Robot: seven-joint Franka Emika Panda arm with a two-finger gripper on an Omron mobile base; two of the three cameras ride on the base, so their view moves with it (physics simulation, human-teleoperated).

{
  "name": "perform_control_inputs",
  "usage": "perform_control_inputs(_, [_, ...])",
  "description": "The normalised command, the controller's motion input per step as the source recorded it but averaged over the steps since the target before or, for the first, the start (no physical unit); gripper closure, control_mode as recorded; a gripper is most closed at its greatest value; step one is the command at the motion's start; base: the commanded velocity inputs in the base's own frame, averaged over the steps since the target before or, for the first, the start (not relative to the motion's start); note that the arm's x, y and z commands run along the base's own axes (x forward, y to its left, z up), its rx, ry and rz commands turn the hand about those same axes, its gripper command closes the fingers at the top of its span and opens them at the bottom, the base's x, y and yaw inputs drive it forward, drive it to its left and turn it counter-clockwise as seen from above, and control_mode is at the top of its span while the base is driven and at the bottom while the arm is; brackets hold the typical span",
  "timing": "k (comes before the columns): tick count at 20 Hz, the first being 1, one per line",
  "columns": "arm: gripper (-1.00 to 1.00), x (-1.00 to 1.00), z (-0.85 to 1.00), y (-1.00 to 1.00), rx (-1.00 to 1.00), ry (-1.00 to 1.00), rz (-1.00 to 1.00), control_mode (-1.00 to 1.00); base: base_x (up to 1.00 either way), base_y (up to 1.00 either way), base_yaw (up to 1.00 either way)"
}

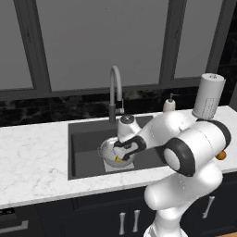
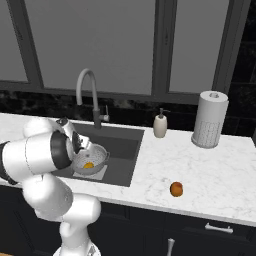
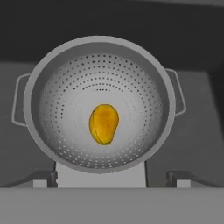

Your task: Put the colander in the sink, put the mango, peach in the colander, and turn on the sink faucet and pour water over the colander.

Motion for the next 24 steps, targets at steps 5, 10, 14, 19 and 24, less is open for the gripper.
perform_control_inputs(5, [-1.00, -0.35, 0.80, -0.14, -0.01, 0.00, -0.01, -1.00, 0.00, 0.00, 0.00])
perform_control_inputs(10, [-1.00, -0.57, 0.58, -0.21, -0.02, 0.00, 0.00, -1.00, 0.00, 0.00, 0.00])
perform_control_inputs(14, [-1.00, -0.65, 0.37, -0.32, -0.02, 0.00, 0.00, -1.00, 0.00, 0.00, 0.00])
perform_control_inputs(19, [-1.00, -0.56, 0.18, -0.46, -0.05, -0.05, -0.01, -1.00, 0.00, 0.00, 0.00])
perform_control_inputs(24, [-1.00, -0.22, 0.18, -0.66, -0.04, 0.00, -0.18, -1.00, 0.00, 0.00, 0.00])
